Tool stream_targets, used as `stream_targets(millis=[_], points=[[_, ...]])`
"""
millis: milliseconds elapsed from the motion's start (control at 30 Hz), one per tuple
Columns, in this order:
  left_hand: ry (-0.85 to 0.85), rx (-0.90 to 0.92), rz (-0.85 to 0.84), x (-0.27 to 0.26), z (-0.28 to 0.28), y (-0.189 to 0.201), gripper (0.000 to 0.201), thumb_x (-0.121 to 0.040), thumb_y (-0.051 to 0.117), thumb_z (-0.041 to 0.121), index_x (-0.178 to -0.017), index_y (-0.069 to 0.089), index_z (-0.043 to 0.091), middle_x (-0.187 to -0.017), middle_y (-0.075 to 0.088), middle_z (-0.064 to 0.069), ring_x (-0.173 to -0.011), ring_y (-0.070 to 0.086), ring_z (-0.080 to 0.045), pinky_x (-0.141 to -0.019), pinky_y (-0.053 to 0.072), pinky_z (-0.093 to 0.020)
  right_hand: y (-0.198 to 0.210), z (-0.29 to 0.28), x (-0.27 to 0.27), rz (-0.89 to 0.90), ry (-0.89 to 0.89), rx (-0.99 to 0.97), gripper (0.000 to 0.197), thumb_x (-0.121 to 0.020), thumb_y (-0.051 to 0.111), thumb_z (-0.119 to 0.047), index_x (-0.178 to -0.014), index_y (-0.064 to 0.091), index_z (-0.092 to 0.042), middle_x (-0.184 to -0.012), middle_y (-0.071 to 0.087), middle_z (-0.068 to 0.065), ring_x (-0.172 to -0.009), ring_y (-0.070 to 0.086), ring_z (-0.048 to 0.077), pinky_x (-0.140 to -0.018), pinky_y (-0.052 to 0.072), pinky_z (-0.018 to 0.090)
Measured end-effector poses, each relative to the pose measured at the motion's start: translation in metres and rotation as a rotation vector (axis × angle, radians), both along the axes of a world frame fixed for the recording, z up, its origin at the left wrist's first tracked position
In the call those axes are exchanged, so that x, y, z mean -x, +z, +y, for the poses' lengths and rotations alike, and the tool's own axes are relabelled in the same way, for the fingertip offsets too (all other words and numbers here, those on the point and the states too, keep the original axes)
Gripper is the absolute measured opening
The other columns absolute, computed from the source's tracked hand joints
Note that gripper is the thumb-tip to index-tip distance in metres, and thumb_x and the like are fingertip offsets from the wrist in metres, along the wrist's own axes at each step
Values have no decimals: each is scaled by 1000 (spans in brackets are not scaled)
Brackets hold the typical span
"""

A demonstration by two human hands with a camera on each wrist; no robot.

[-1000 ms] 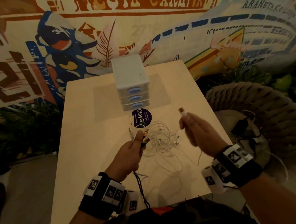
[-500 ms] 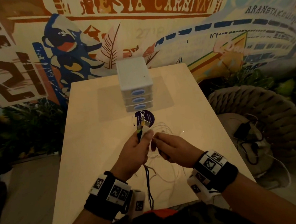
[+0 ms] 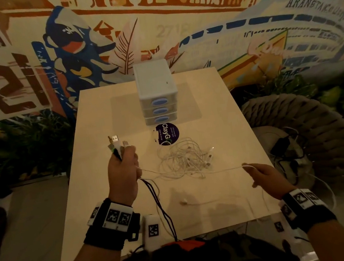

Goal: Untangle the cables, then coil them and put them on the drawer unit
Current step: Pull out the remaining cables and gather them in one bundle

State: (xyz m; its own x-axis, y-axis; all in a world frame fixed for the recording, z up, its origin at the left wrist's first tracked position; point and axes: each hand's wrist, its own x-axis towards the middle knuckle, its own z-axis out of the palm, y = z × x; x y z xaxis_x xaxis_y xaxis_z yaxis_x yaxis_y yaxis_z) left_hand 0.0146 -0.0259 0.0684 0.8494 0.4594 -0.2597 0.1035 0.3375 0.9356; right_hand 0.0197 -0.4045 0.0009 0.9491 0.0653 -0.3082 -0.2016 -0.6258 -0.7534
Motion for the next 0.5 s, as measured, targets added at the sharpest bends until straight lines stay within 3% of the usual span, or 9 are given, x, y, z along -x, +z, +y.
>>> stream_targets(millis=[33,100,133,200,267,333,400,500], points=[[-11,-4,20,-1,-1,-1,36,-100,54,5,-73,40,24,-53,32,8,-43,22,-7,-41,22,-23,2,-1,2,18,-14,-25,26,-99,57,-45,-101,73,-25,-75,61,-11,-59,59,18,-64,51,33],[-70,-28,39,-1,-7,-1,31,-97,55,-1,-79,46,22,-57,28,6,-44,22,-9,-42,24,-24,7,5,6,41,16,-76,48,-91,62,-56,-83,70,-10,-56,45,-15,-52,46,9,-61,42,31],[-116,-38,40,-2,-12,0,29,-97,56,-2,-82,48,22,-59,28,4,-45,22,-9,-42,24,-24,11,12,8,47,56,-71,48,-89,65,-57,-77,66,-11,-54,44,-16,-53,44,3,-63,40,30],[-214,-70,33,-3,-21,1,29,-98,56,-1,-83,49,21,-60,27,2,-45,21,-10,-43,23,-25,14,28,13,75,170,-25,31,-94,66,-48,-81,68,-19,-59,52,-17,-57,46,0,-65,39,27],[-295,-124,-1,-5,-26,4,23,-102,53,3,-89,52,22,-62,28,1,-45,22,-9,-42,25,-24,10,43,20,125,324,32,42,-97,61,-47,-73,64,-12,-56,47,-12,-53,43,2,-62,36,28],[-323,-133,-33,-9,-24,6,14,-107,47,9,-99,53,20,-60,31,3,-44,22,-8,-42,25,-23,-2,51,30,238,429,69,51,-98,56,-53,-62,47,-18,-52,36,-9,-49,35,5,-57,30,27],[-323,-101,-58,-13,-16,7,15,-110,41,18,-108,56,17,-55,30,8,-44,21,-8,-44,22,-22,-22,49,44,369,455,109,54,-99,50,-57,-60,40,-21,-53,33,-9,-48,33,6,-56,28,27],[-300,-50,-54,-15,-4,6,27,-112,35,27,-107,59,15,-54,26,6,-46,19,-10,-46,22,-24,-55,37,71,551,425,196,52,-101,44,-59,-60,44,-26,-58,43,-9,-52,42,4,-58,34,23]])
